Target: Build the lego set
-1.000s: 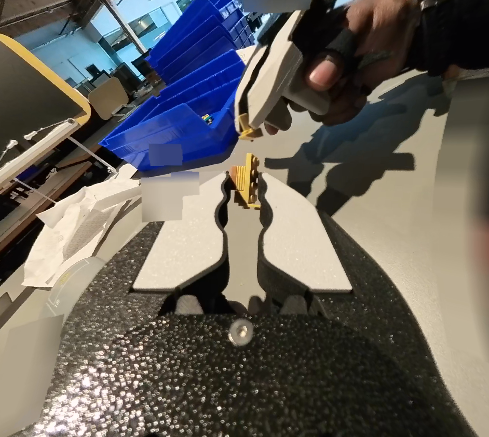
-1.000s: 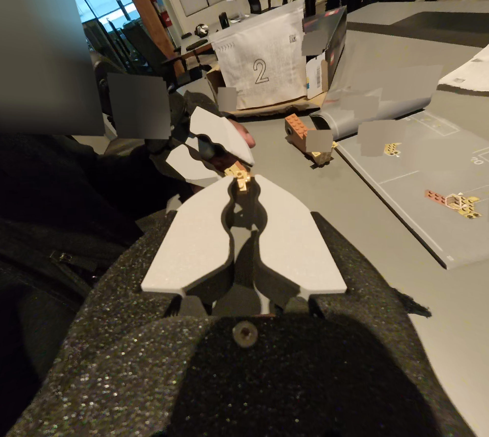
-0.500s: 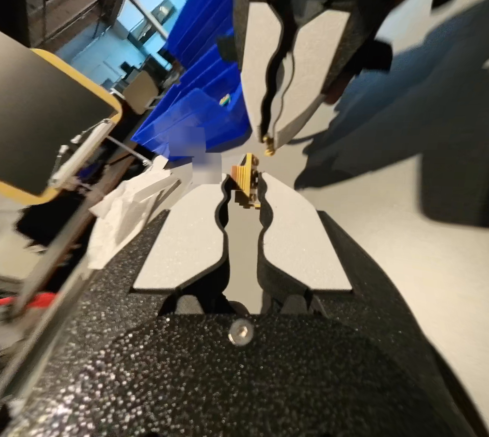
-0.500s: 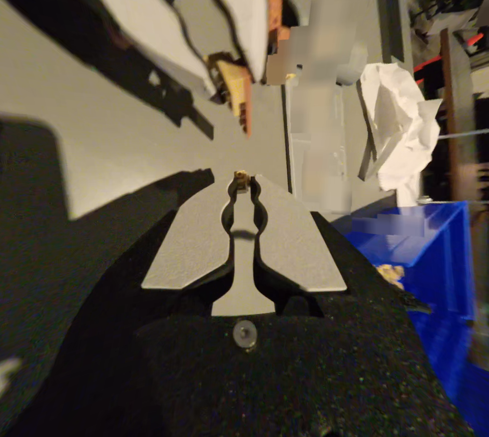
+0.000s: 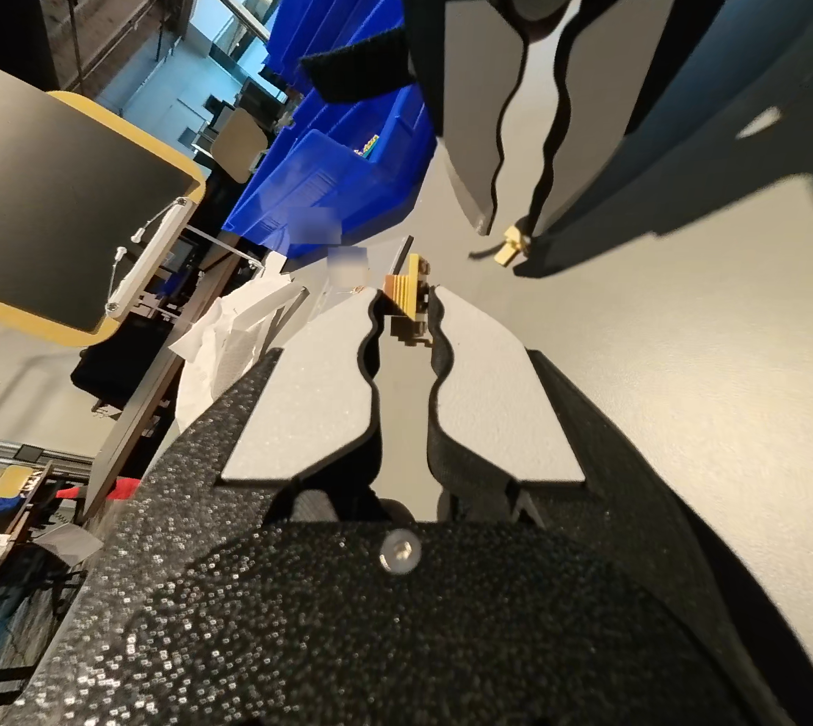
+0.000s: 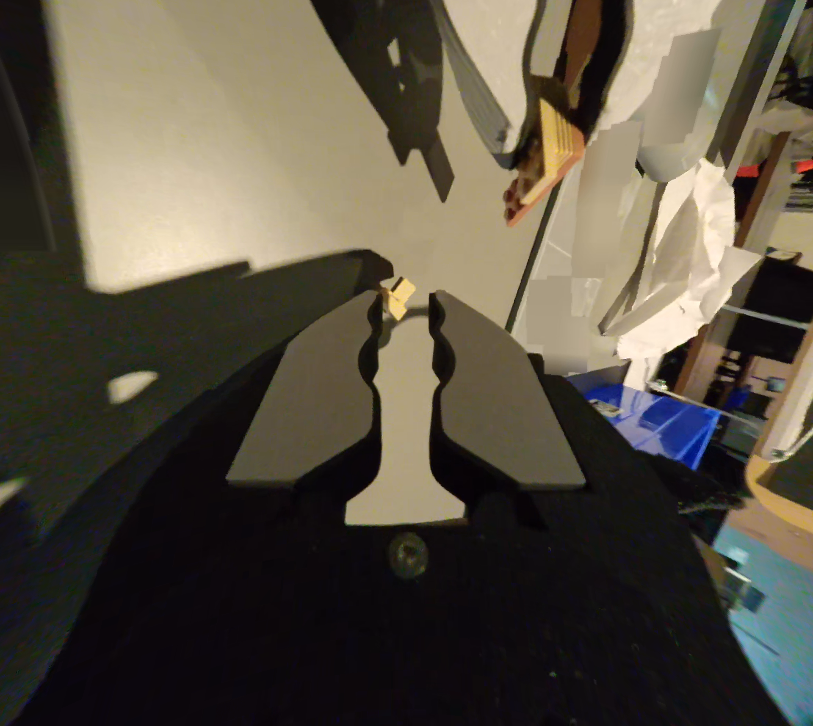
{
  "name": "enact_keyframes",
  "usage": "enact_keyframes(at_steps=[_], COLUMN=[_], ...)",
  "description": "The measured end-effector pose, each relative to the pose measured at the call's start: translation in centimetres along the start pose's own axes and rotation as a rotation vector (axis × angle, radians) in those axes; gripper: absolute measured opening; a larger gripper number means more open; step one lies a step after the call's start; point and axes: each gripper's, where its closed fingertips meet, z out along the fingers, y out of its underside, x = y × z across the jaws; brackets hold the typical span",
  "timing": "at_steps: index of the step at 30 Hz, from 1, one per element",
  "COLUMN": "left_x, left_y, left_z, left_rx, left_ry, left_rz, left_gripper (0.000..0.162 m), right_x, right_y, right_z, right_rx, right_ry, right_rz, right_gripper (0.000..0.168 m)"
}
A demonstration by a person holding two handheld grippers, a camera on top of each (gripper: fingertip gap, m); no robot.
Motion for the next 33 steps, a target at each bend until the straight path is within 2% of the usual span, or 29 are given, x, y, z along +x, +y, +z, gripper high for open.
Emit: enact_keyframes(at_steps=[3,8,10,13,17,29,33], left_x=[0.1,0.1,0.1,0.1,0.1,0.0,0.0], left_y=[0.0,0.0,0.0,0.1,0.0,-0.1,-0.1], left_z=[0.0,0.0,0.0,0.0,0.0,0.0,-0.1], left_rx=[-0.002,-0.001,-0.003,-0.004,-0.001,0.004,0.006], left_ry=[0.003,0.005,0.004,0.004,0.004,0.001,0.0], left_rz=[0.001,-0.004,0.0,-0.002,-0.002,-0.005,-0.008], left_gripper=[0.018,0.018,0.018,0.018,0.018,0.018,0.018], right_x=[0.1,1.2,1.5,0.7,-0.4,-0.9,-1.0], right_y=[0.4,0.3,0.4,0.5,1.3,1.3,1.4], right_z=[-0.3,-1.4,-1.8,-1.8,-0.7,0.7,1.2], right_rx=[0.031,0.153,0.186,0.182,0.089,0.064,0.045], right_ry=[-0.028,-0.124,-0.141,-0.156,-0.149,-0.245,-0.286], right_rz=[0.104,0.443,0.505,0.431,0.287,0.147,0.122], right_gripper=[0.02,0.02,0.02,0.015,0.013,0.015,0.01])
